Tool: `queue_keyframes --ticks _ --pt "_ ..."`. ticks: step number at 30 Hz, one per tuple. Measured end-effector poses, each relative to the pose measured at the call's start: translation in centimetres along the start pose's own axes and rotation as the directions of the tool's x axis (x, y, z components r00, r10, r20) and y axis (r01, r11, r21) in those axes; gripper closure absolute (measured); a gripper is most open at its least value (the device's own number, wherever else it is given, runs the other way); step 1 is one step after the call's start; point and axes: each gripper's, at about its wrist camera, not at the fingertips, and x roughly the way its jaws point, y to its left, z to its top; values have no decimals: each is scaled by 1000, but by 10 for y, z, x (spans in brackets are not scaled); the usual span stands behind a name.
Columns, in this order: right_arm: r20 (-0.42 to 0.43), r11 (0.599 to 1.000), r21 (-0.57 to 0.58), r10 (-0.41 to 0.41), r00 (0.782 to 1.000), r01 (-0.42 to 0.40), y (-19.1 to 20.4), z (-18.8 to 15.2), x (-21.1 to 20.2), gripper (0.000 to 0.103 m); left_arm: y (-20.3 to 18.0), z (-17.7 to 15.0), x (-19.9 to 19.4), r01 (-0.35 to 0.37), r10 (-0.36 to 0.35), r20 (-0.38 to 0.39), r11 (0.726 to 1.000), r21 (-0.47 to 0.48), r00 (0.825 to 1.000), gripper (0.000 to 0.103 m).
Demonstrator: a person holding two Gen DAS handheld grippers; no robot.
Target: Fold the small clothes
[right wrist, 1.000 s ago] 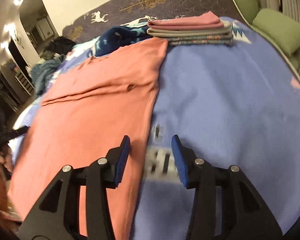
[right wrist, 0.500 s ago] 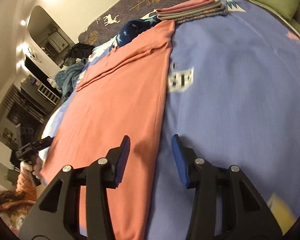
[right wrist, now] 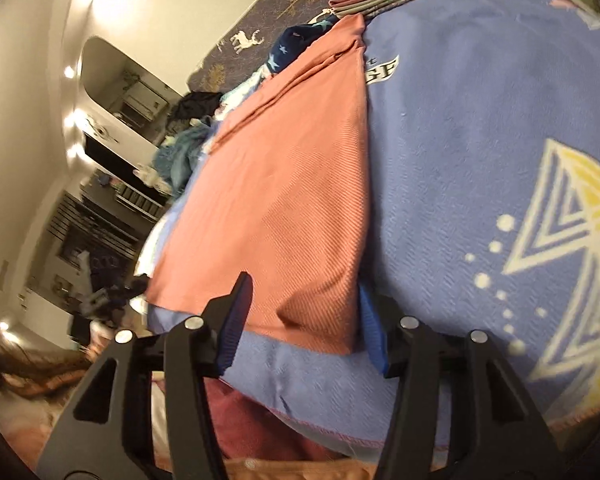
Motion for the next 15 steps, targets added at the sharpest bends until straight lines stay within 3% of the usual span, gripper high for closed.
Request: queue_keyframes --ticks 4,6,9,13,15 --pt "14 999 38 30 999 -30 -1 2 1 55 -1 -10 5 26 -25 21 999 -36 999 82" --pt "5 998 46 34 999 -34 0 -3 -1 58 0 -15 2 44 -41 44 997 -66 998 87" --pt "-7 998 52 30 1000 -29 1 -12 -3 59 2 -19 -4 64 -56 74 993 -99 996 88" --pt "1 996 75 39 999 -39 -3 -10 0 60 -5 -19 0 10 -6 44 997 -77 999 88" --pt "11 996 83 43 999 -44 -4 -2 5 65 -5 -14 7 10 -7 40 997 -80 999 88"
